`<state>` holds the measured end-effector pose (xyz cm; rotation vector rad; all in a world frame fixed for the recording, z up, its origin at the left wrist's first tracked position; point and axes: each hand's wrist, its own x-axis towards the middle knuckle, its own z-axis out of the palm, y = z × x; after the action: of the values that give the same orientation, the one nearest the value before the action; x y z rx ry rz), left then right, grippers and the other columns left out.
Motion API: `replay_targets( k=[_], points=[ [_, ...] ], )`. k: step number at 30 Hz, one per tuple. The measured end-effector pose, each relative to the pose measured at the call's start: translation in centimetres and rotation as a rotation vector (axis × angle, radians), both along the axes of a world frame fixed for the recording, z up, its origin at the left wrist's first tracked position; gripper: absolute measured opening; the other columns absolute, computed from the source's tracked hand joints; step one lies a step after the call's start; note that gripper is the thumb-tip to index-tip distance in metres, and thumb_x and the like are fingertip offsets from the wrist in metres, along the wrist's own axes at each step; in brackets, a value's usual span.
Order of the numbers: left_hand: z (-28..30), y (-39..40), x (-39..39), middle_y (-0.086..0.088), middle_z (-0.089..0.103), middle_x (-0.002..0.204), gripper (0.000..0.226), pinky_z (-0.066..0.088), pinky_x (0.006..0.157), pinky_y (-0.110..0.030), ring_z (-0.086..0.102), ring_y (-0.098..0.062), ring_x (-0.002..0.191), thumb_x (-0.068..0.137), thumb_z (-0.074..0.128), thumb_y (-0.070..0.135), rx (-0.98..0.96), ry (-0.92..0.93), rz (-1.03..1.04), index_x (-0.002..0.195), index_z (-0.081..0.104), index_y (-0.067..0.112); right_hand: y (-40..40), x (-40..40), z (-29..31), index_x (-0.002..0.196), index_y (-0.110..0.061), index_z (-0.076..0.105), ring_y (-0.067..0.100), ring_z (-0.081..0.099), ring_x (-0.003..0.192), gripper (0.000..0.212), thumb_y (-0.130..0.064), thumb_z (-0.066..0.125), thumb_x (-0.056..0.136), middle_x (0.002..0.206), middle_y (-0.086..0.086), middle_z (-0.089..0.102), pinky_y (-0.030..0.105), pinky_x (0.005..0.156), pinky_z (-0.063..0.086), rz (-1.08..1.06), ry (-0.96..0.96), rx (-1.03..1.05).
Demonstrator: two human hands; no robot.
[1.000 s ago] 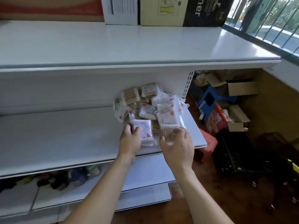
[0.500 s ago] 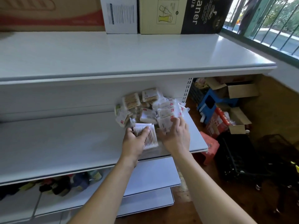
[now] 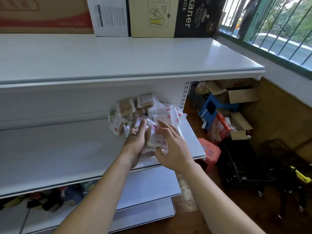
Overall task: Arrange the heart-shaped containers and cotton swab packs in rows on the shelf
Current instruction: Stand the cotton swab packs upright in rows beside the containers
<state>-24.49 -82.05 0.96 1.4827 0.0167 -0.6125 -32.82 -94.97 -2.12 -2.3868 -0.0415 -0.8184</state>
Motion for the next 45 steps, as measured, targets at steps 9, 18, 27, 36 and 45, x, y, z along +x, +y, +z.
replay_targets(
  k=[9,18,27,36,45],
  points=[
    [-0.2,-0.2,-0.7,-0.013,0.072,0.11,0.051,0.059,0.054,-0.043,0.075,-0.03,0.081,0.084,0.079,0.024,-0.111,0.033,0.045,0.124,0.047,0.018,-2.0,-1.9,-0.6,0.13,-0.014,0.057,0.019,0.038,0.138,0.044,-0.02,0.046,0.088,0.148,0.0,0.044,0.035,0.111,0.037,-0.318,0.187,0.253],
    [-2.2,2.5,-0.9,-0.018,0.072,0.11,0.041,0.061,0.074,-0.052,0.073,-0.033,0.093,0.084,0.079,0.022,-0.117,0.04,0.212,0.114,0.052,0.015,-2.4,-2.0,-5.1,0.125,-0.011,0.052,0.031,0.04,0.127,0.046,-0.025,0.064,0.082,0.137,0.006,0.043,0.036,0.104,0.037,-0.296,0.425,-0.109],
    [-2.1,5.3,-1.7,0.003,0.061,0.118,0.069,0.06,0.08,-0.057,0.07,-0.024,0.102,0.076,0.082,0.041,0.007,-0.051,0.242,0.13,0.04,0.029,1.5,-2.6,-1.5,0.114,-0.009,0.058,0.018,0.045,0.133,0.042,-0.032,0.072,0.081,0.141,-0.002,0.054,0.022,0.105,0.038,-0.121,-0.023,0.16],
    [-0.2,15.6,-1.9,-0.009,0.065,0.12,0.047,0.061,0.067,-0.049,0.073,-0.029,0.094,0.092,0.066,0.035,-0.138,0.01,0.29,0.13,0.038,0.036,13.5,-0.2,0.3,0.126,-0.014,0.058,0.015,0.039,0.141,0.049,-0.025,0.074,0.081,0.152,-0.002,0.041,0.037,0.105,0.045,0.255,0.038,0.126],
    [0.6,36.0,-2.4,-0.008,0.063,0.119,0.064,0.059,0.082,-0.053,0.068,-0.028,0.099,0.081,0.073,0.039,0.022,-0.088,0.444,0.135,0.039,0.034,32.5,2.6,3.7,0.108,-0.015,0.059,0.032,0.069,0.076,0.01,-0.013,0.059,0.098,0.08,0.005,0.071,0.044,0.058,0.058,0.161,0.233,1.095]
  ],
)
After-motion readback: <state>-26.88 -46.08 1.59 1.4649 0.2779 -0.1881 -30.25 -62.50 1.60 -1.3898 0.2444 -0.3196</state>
